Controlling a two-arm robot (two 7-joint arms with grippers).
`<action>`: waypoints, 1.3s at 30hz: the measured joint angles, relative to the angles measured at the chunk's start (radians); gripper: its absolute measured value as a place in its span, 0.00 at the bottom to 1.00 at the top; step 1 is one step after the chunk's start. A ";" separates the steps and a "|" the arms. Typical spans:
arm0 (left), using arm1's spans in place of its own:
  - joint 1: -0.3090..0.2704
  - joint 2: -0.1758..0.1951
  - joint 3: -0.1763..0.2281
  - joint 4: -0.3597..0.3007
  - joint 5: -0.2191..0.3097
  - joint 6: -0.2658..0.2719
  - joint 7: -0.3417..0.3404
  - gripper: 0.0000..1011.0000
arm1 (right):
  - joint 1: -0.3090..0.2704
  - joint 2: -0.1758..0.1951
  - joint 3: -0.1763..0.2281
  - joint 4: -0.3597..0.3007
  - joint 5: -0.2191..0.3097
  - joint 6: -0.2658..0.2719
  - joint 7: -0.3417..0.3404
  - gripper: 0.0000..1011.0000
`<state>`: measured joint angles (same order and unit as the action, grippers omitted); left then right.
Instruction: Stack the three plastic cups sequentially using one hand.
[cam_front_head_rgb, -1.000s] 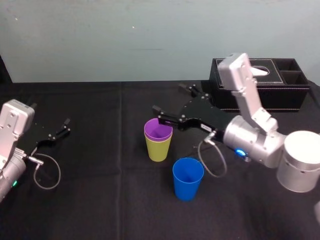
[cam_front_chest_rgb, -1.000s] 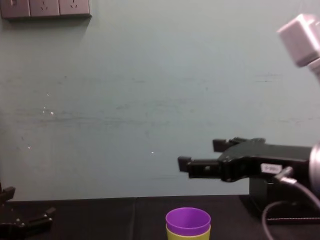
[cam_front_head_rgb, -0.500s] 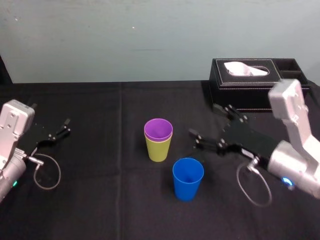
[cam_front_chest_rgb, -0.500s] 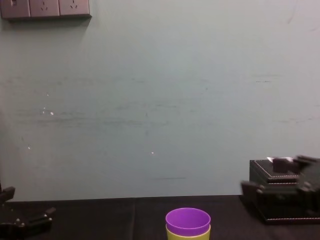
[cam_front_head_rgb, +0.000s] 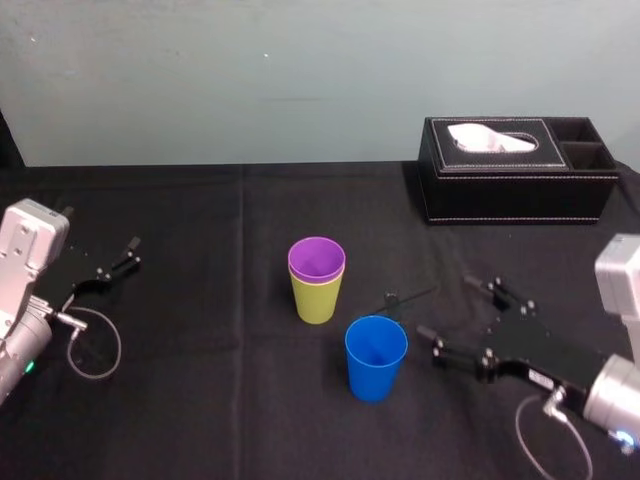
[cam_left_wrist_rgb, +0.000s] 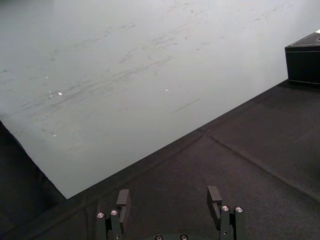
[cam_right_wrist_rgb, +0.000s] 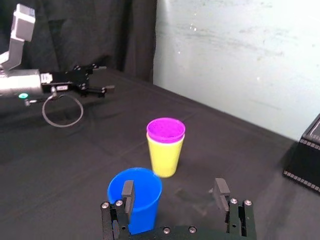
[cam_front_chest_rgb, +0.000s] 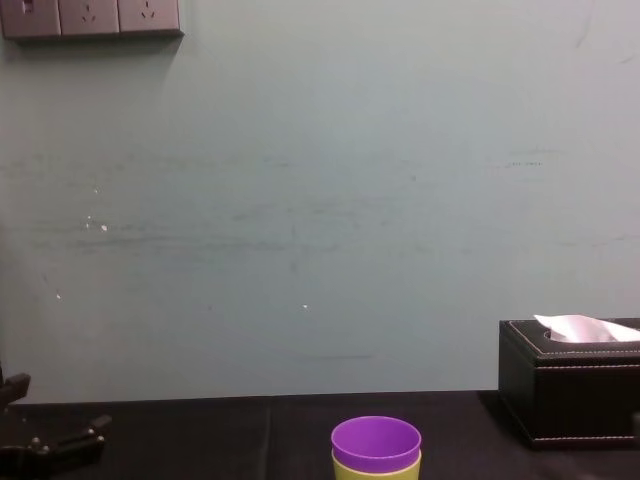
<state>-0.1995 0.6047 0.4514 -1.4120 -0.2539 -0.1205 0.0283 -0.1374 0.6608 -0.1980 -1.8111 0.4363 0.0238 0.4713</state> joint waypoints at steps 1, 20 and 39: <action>0.000 0.000 0.000 0.000 0.000 0.000 0.000 1.00 | -0.007 0.002 0.001 0.000 0.003 -0.003 0.001 0.99; 0.000 0.000 0.000 0.000 0.000 0.000 0.000 1.00 | -0.055 -0.009 -0.048 0.060 -0.048 -0.054 0.009 0.99; 0.000 0.000 0.000 0.000 0.000 0.000 0.000 1.00 | -0.006 -0.044 -0.096 0.088 -0.097 -0.042 0.009 0.99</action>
<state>-0.1996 0.6047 0.4514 -1.4120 -0.2539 -0.1205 0.0283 -0.1434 0.6170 -0.2938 -1.7234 0.3397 -0.0184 0.4799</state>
